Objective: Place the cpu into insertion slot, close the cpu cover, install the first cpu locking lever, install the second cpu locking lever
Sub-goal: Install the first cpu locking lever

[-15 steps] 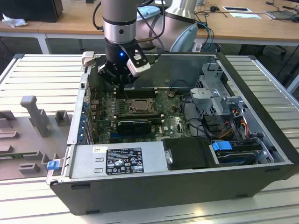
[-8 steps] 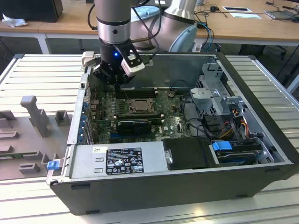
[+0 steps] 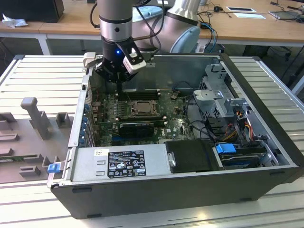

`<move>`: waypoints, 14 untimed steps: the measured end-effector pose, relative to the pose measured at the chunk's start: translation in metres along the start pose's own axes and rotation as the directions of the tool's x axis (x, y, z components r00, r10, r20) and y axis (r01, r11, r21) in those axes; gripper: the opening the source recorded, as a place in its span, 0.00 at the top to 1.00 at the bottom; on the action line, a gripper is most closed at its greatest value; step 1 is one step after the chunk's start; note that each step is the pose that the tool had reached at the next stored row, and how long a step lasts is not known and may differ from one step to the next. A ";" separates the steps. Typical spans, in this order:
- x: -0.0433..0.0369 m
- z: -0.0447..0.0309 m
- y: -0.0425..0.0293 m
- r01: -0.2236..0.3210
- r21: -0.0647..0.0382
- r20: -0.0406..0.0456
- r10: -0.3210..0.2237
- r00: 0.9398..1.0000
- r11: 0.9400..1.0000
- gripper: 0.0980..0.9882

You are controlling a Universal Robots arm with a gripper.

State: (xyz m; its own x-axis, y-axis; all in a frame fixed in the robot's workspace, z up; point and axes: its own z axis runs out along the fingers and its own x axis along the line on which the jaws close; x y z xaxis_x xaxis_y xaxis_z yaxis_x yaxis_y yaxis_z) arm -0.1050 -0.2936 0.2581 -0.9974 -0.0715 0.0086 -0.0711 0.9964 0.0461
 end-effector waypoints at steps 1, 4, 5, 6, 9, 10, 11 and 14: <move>-0.0034 0.0001 0.0019 0.000 0.000 0.000 0.000 1.000 1.000 0.99; -0.0155 0.0003 0.0035 0.000 0.000 0.000 0.000 1.000 1.000 0.99; -0.0208 0.0006 0.0035 0.000 0.000 0.000 0.000 1.000 1.000 0.99; -0.0283 0.0011 0.0037 0.000 0.000 0.000 0.000 1.000 1.000 0.99; -0.0434 0.0025 0.0036 0.000 0.000 0.000 0.000 1.000 1.000 0.99; -0.0475 0.0030 0.0033 0.000 -0.002 0.000 0.000 1.000 1.000 0.99; -0.0493 0.0035 0.0031 0.000 -0.009 0.001 0.000 1.000 1.000 0.99; -0.0497 0.0067 0.0028 -0.001 -0.028 0.002 0.001 1.000 1.000 0.99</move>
State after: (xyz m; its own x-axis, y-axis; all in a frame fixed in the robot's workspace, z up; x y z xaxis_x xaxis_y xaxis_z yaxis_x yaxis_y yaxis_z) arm -0.0558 -0.2870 0.2511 -0.9975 -0.0701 0.0066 -0.0694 0.9948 0.0740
